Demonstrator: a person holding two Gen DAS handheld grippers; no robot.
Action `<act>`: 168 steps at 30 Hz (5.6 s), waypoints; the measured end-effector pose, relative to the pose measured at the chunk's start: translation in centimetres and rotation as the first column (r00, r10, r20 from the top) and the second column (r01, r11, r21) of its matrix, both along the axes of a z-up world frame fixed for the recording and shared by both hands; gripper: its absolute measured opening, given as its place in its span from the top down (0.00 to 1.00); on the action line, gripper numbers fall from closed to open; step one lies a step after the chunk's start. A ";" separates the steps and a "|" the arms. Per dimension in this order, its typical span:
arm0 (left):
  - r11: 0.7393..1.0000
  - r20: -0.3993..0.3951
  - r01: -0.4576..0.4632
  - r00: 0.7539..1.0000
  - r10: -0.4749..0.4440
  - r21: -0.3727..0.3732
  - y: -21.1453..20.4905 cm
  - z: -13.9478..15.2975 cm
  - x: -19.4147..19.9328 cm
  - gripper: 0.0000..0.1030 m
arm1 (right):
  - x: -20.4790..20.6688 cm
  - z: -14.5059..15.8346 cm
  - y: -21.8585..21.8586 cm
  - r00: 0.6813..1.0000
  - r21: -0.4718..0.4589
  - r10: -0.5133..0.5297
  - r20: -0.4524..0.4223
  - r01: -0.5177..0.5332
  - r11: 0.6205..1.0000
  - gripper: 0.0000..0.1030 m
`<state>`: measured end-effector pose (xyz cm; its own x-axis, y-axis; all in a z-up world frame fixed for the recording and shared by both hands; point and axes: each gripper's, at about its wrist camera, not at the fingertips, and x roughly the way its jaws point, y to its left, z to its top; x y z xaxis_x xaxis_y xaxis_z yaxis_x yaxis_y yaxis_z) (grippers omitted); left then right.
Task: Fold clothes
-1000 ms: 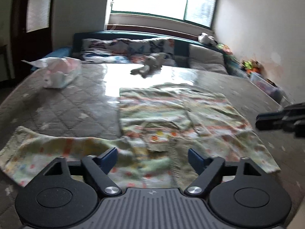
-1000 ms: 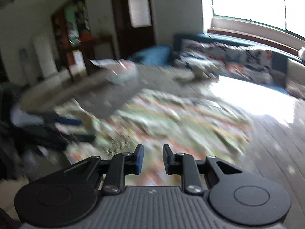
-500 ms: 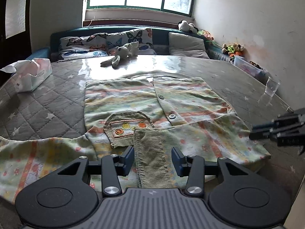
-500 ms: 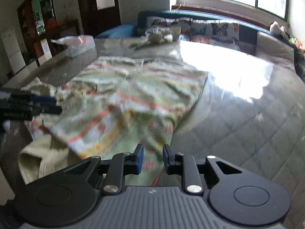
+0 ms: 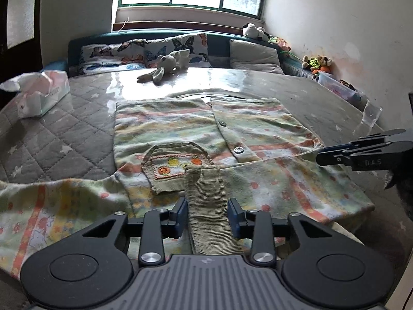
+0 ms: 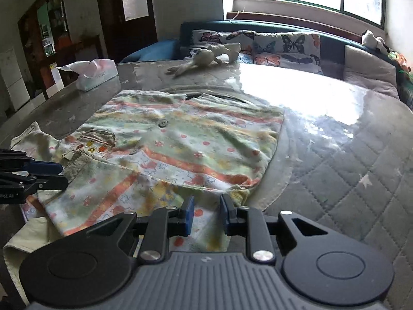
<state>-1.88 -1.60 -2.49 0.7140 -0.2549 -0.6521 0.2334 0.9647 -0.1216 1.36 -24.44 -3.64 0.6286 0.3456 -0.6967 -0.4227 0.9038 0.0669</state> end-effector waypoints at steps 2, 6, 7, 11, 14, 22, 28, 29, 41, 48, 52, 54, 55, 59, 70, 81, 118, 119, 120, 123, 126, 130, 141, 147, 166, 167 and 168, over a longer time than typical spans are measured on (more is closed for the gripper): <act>1.000 -0.001 -0.014 1.000 0.014 -0.005 0.4 0.0 -0.1 0.64 | -0.3 -0.1 0.5 1.000 -0.012 0.017 0.003 -0.017 1.000 0.74; 0.994 -0.001 -0.114 0.994 0.114 -0.003 2.8 0.2 -0.7 0.63 | -0.4 -0.4 0.8 1.000 -0.029 0.013 0.007 -0.013 0.999 0.73; 0.990 0.000 -0.142 0.990 0.142 0.000 3.5 0.3 -0.9 0.63 | -0.5 -0.3 0.9 1.000 -0.028 0.012 0.010 -0.011 1.000 0.72; 0.967 0.006 -0.255 0.967 0.255 0.011 6.3 0.6 -1.6 0.52 | -1.1 0.4 1.9 0.998 -0.006 0.056 0.019 -0.056 0.998 0.69; 0.941 0.010 -0.337 0.941 0.337 0.019 8.5 0.9 -2.1 0.47 | -1.8 0.9 3.5 0.992 0.008 0.125 0.026 -0.125 0.992 0.68; 0.836 0.034 -0.546 0.838 0.545 0.049 14.2 1.2 -3.5 0.38 | -3.3 0.4 8.5 0.955 0.011 0.296 0.013 -0.296 0.955 0.66; 0.751 0.031 -0.658 0.753 0.657 0.050 18.0 0.9 -3.9 0.38 | -3.8 -0.2 9.8 0.949 -0.014 0.316 0.005 -0.316 0.949 0.62; 0.738 0.032 -0.673 0.740 0.672 0.050 18.5 0.8 -3.8 0.38 | -3.8 -0.1 9.7 0.949 -0.013 0.315 0.004 -0.314 0.949 0.62; 0.674 0.024 -0.736 0.676 0.736 0.060 21.8 -0.2 -1.9 0.55 | -3.8 0.4 8.5 0.958 0.003 0.288 0.002 -0.288 0.958 0.62; 0.673 0.012 -0.739 0.673 0.740 -0.029 22.4 -0.3 -2.3 0.89 | -3.9 0.7 7.9 0.962 0.017 0.273 0.011 -0.274 0.962 0.62; 0.684 0.041 -0.726 0.683 0.730 -0.075 21.1 1.2 -2.9 0.91 | -4.1 0.9 7.4 0.966 0.031 0.258 0.022 -0.259 0.965 0.62; 0.712 0.065 -0.696 0.709 0.702 -0.097 19.7 2.4 -3.2 0.91 | -4.0 1.0 6.9 0.969 0.038 0.245 0.027 -0.246 0.969 0.62; 0.736 0.081 -0.669 0.732 0.677 -0.107 18.7 3.2 -3.3 0.91 | -4.0 1.0 6.7 0.971 0.042 0.238 0.029 -0.239 0.970 0.62; 0.835 0.140 -0.529 0.825 0.548 -0.151 13.9 6.3 -3.4 0.91 | -3.8 1.2 5.5 0.980 0.068 0.194 0.038 -0.196 0.978 0.62; 0.964 0.203 -0.046 0.974 0.102 -0.262 -0.6 10.1 -1.4 0.91 | -4.1 1.6 0.6 0.996 0.128 0.055 0.066 -0.064 0.990 0.62; 0.970 0.092 0.134 0.989 -0.117 -0.205 -5.8 6.1 -0.9 0.81 | -3.4 1.4 -2.4 0.997 0.157 -0.056 0.048 0.048 0.986 0.62; 0.966 0.047 0.252 0.966 -0.255 0.055 -2.1 1.3 -4.1 0.53 | -2.9 0.0 0.3 0.995 0.133 -0.023 -0.100 0.037 0.990 0.96; 0.960 0.050 0.269 0.961 -0.273 0.077 -2.6 1.1 -4.2 0.53 | -3.0 0.2 0.2 0.995 0.136 -0.026 -0.093 0.039 0.990 0.96; 0.954 0.052 0.284 0.955 -0.290 0.099 -3.0 1.0 -4.4 0.53 | -3.2 0.5 0.2 0.996 0.138 -0.029 -0.081 0.040 0.990 0.97; 0.944 0.060 0.307 0.947 -0.316 0.118 -3.2 1.1 -4.7 0.58 | -4.1 1.9 0.1 0.999 0.149 -0.024 -0.043 0.030 0.988 0.97; 0.946 0.060 0.305 0.948 -0.313 0.113 -2.6 1.2 -4.7 0.60 | -4.7 2.4 0.1 0.999 0.142 -0.022 -0.037 0.027 0.990 0.97; 0.949 0.038 0.298 0.952 -0.303 0.104 -1.5 1.0 -4.5 0.70 | -4.8 1.4 0.0 0.995 0.130 -0.037 -0.091 0.049 0.990 0.97; 0.955 0.048 0.290 0.955 -0.293 0.059 -1.4 2.1 -3.4 0.70 | -3.8 1.4 0.5 0.997 0.077 -0.045 -0.056 0.049 0.996 0.91; 0.961 0.052 0.275 0.960 -0.276 0.033 -3.2 2.6 -0.6 0.70 | -1.9 0.8 2.1 0.999 0.066 -0.001 -0.039 0.003 0.998 0.91; 0.940 -0.010 0.340 0.940 -0.340 0.038 -5.1 1.0 1.1 0.70 | -0.2 0.7 4.3 0.995 0.054 0.104 0.003 -0.104 0.993 0.91; 0.939 -0.010 0.342 0.940 -0.342 0.039 -4.9 1.0 0.9 0.70 | -0.4 0.8 4.6 0.992 0.058 0.125 0.009 -0.125 0.990 0.90; 0.940 -0.014 0.339 0.941 -0.339 0.042 -4.6 1.0 0.6 0.70 | -0.6 0.8 4.9 0.990 0.060 0.140 0.011 -0.140 0.988 0.90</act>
<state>-1.33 -6.24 -1.51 0.5858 -0.4522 -0.6725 0.5468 0.8330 -0.0839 0.78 -19.54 -2.89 0.5755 0.4718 -0.6680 -0.5456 0.8300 0.1161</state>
